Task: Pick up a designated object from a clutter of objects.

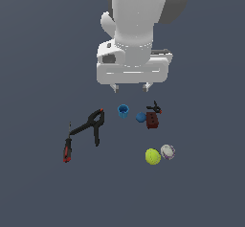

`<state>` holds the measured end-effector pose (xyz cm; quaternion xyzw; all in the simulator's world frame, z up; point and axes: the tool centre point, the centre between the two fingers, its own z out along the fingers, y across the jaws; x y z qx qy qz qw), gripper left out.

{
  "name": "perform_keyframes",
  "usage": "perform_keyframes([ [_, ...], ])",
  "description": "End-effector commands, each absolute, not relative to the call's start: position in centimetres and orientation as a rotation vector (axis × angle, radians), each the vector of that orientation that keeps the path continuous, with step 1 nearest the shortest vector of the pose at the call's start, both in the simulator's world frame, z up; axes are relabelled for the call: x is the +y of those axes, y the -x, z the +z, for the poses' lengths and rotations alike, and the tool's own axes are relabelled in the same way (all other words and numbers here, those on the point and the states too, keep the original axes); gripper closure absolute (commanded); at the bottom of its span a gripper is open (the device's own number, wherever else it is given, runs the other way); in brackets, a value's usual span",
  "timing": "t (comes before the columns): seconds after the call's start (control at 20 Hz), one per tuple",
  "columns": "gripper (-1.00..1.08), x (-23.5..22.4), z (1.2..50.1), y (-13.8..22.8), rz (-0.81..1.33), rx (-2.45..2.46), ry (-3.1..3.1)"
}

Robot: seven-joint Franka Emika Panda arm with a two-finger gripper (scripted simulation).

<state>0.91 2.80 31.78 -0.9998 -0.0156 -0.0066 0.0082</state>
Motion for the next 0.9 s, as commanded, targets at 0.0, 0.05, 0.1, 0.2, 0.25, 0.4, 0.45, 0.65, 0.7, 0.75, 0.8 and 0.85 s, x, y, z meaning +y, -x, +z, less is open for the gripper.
perform_keyframes([
  [0.0,-0.92,2.3,31.4,-1.2,-0.019,-0.054,3.123],
  [0.05,-0.92,2.0,31.1,-1.4,-0.019,-0.057,3.123],
  [0.1,-0.92,1.7,30.9,-1.7,-0.019,-0.061,3.122],
  [0.2,-0.92,0.9,30.2,-2.2,-0.019,-0.070,3.120],
  [0.25,-0.92,0.4,29.8,-2.5,-0.019,-0.076,3.119],
  [0.4,-0.92,-1.4,28.4,-3.5,-0.019,-0.095,3.116],
  [0.45,-0.92,-2.1,27.8,-3.8,-0.019,-0.103,3.115],
  [0.65,-0.92,-5.5,25.0,-5.3,-0.019,-0.138,3.111],
  [0.7,-0.92,-6.6,24.2,-5.6,-0.019,-0.148,3.111],
  [0.75,-0.92,-7.6,23.3,-6.0,-0.020,-0.158,3.110],
  [0.8,-0.92,-8.7,22.4,-6.2,-0.020,-0.169,3.110],
  [0.85,-0.92,-9.8,21.5,-6.5,-0.020,-0.179,3.109],
])
